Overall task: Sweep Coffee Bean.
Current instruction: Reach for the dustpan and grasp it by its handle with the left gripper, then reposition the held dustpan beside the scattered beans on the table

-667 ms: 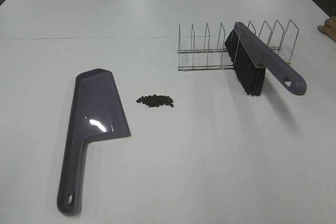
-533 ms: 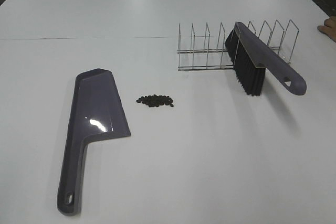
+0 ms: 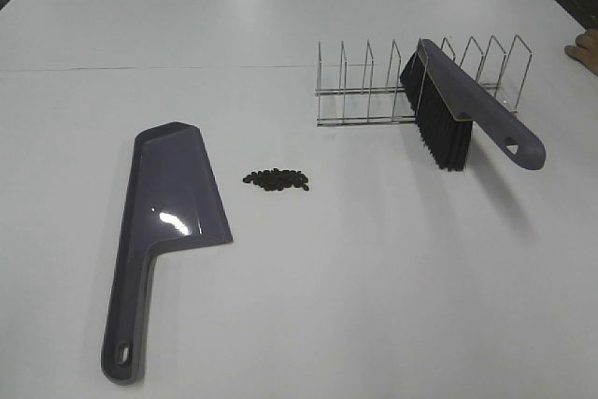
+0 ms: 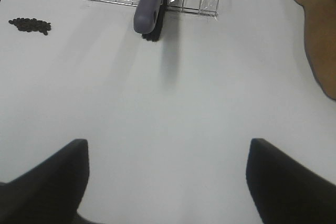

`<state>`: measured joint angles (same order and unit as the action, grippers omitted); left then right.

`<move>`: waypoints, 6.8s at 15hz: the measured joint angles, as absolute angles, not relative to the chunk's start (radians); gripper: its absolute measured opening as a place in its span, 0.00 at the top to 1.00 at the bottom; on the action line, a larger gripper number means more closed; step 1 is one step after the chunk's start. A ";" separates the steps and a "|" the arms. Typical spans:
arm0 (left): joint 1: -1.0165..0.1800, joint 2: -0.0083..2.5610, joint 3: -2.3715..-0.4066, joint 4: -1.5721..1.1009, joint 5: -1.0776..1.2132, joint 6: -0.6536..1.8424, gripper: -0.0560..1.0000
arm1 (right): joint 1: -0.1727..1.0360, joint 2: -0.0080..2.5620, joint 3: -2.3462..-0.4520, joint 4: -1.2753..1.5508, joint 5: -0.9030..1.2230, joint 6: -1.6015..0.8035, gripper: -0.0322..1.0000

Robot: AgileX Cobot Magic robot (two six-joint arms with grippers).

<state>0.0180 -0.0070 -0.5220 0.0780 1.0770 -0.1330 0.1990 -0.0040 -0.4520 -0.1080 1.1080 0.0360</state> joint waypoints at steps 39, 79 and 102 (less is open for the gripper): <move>0.018 1.004 -0.549 -0.079 0.965 -0.192 0.23 | 0.199 -0.004 -0.452 -0.108 1.108 0.036 0.27; -0.502 1.920 -1.080 -0.031 0.874 -0.569 0.23 | 0.199 -0.004 -0.452 -0.108 1.108 0.036 0.27; -0.483 2.015 -1.080 -0.013 0.804 -0.424 0.63 | 0.199 -0.004 -0.452 -0.092 1.108 0.036 0.27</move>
<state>-0.4830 2.0150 -1.0800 -0.0130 0.8040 -0.4240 0.1990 -0.0040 -0.4520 -0.0920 1.1080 0.0360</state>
